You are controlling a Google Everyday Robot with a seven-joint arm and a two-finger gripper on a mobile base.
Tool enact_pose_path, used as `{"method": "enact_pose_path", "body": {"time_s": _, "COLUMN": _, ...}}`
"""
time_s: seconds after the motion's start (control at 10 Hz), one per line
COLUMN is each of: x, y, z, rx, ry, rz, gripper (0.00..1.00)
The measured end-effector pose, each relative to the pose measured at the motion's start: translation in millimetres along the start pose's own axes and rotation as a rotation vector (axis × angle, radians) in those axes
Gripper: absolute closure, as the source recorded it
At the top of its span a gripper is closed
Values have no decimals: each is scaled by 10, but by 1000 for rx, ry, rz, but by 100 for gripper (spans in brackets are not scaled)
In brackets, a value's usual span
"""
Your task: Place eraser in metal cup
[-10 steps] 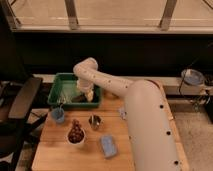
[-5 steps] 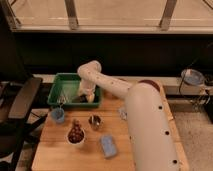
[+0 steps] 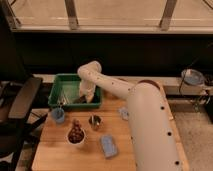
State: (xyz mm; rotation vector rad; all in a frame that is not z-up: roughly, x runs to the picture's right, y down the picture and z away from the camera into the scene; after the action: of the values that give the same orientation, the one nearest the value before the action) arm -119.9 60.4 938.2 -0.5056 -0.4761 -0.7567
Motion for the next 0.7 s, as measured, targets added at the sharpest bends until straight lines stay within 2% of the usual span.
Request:
{"method": "enact_pose_path", "body": {"time_s": 0.1, "x": 2, "y": -8, "z": -53, "rx": 11, "ry": 8, "rz": -1, "gripper": 100}}
{"method": "enact_pose_path", "body": {"time_s": 0.2, "x": -16, "y": -56, "z": -567, "rx": 85, "ry": 58, "rz": -9, "gripper": 100}}
{"method": "enact_pose_path", "body": {"time_s": 0.3, "x": -22, "y": -62, "z": -839, "rx": 116, "ry": 72, "rz": -10, "gripper": 100}}
{"method": "enact_pose_path", "body": {"time_s": 0.5, "x": -53, "y": 12, "z": -1304, "rx": 162, "ry": 99, "rz": -11, "gripper": 100}}
{"method": "enact_pose_path", "body": {"time_s": 0.6, "x": -76, "y": 136, "z": -1496, "rx": 172, "ry": 119, "rz": -8, "gripper": 100}}
{"method": "enact_pose_path", "body": {"time_s": 0.7, "x": -114, "y": 260, "z": -1603, "rx": 172, "ry": 132, "rz": -3, "gripper": 100}}
